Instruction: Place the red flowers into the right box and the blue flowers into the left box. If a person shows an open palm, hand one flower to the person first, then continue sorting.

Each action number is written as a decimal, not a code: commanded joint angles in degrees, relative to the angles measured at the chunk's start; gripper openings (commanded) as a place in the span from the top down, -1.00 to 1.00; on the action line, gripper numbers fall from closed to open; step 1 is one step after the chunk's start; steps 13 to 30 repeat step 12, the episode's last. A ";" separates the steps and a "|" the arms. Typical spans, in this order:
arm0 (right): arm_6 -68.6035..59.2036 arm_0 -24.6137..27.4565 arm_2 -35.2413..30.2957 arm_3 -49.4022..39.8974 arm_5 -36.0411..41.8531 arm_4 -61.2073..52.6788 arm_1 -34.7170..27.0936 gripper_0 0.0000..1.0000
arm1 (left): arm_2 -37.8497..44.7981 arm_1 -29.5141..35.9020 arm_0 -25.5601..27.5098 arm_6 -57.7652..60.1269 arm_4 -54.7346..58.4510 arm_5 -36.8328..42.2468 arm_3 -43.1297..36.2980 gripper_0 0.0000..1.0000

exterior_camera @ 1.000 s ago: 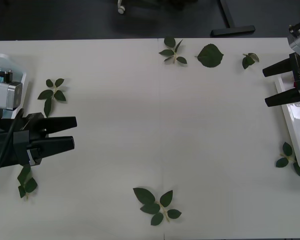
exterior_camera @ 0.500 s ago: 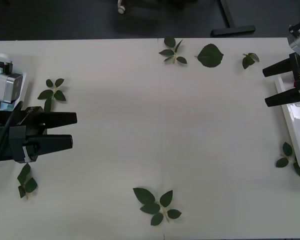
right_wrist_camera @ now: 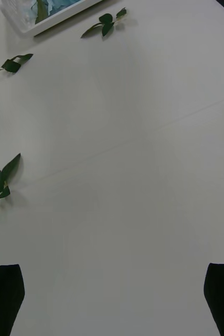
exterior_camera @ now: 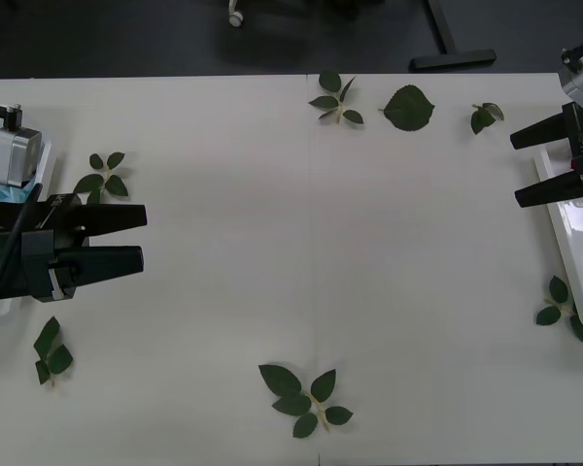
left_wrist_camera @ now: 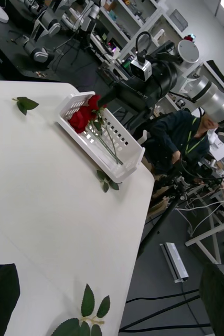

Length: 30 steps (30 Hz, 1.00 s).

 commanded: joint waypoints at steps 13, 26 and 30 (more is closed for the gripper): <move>-0.51 0.37 -0.02 -0.28 0.38 -0.65 0.16 -1.00 | 0.48 2.82 -2.66 -3.71 -0.41 -0.58 -0.43 -1.00; -0.51 0.37 -0.02 -0.28 0.38 -0.65 0.16 -1.00 | 0.48 2.82 -2.66 -3.71 -0.41 -0.58 -0.43 -1.00; -0.51 0.37 -0.02 -0.28 0.38 -0.65 0.16 -1.00 | 0.48 2.82 -2.66 -3.71 -0.41 -0.58 -0.43 -1.00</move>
